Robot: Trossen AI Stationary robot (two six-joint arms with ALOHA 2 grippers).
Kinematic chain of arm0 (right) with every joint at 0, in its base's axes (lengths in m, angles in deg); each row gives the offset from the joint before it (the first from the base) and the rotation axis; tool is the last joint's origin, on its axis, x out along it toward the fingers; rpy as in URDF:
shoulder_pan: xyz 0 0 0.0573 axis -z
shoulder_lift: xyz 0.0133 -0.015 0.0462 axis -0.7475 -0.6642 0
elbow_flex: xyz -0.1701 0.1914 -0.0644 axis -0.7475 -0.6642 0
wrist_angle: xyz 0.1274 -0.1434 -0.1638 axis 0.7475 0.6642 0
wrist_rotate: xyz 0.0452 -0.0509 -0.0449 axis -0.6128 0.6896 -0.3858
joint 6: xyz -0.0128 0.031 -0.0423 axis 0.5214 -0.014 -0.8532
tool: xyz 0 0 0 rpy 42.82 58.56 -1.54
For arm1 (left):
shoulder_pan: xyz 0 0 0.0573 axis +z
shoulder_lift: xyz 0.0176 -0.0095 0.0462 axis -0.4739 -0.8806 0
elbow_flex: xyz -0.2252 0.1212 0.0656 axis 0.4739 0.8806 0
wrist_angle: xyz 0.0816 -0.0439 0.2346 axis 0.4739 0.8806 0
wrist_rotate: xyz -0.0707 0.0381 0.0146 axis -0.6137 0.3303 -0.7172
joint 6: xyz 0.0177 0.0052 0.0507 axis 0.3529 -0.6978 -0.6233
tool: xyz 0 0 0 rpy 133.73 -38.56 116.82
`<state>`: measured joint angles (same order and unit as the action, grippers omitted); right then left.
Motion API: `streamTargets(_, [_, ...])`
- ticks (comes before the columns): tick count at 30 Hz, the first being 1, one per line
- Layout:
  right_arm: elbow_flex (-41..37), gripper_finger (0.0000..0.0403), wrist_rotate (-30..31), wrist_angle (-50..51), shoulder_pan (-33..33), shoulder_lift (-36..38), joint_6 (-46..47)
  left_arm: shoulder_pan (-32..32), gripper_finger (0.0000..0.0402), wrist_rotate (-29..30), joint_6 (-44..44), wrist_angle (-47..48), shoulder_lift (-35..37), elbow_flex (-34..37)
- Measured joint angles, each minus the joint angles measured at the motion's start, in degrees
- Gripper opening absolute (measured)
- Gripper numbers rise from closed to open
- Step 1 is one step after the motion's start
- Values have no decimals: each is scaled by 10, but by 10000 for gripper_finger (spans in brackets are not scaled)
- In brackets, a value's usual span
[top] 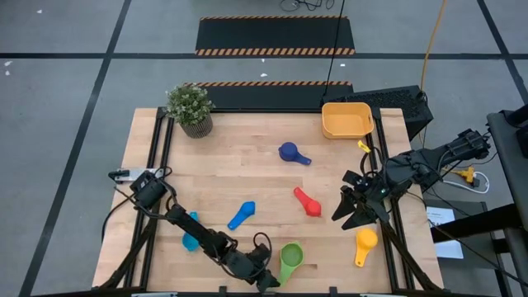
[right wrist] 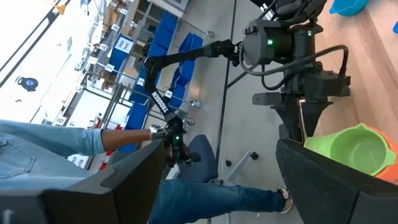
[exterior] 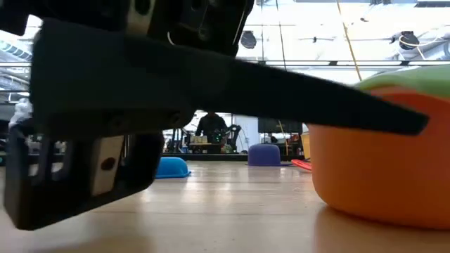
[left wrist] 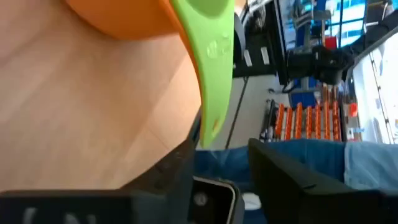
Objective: Nest measuring cups in basket
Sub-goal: Stack the green measuring cup on top of the orange measuring cup, then move the stacked measuring cups to the center of the table
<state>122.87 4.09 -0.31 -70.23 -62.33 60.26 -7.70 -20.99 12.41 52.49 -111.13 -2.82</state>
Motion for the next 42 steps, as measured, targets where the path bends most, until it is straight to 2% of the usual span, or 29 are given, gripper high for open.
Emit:
streamTargets(6, [0,304,0,4,5,0,-10,0,231,-7,29,1,0,0])
streamTargets(12, [0,304,-1,40,5,0,-19,0,254,-6,49,3,0,0])
streamTargets(17, [0,304,-1,47,5,0,-23,7,255,-9,39,30,1,-1])
streamTargets(22, [0,304,-1,47,5,0,-24,29,255,-13,-15,24,1,-1])
streamTargets(34, [0,304,-1,47,5,0,-15,74,254,-100,-95,20,1,-1])
streamTargets(37, [0,304,-1,47,5,0,-15,76,239,-115,-106,20,1,-1])
streamTargets(42, [0,304,-1,47,5,0,-16,74,191,-116,-119,19,1,-1])
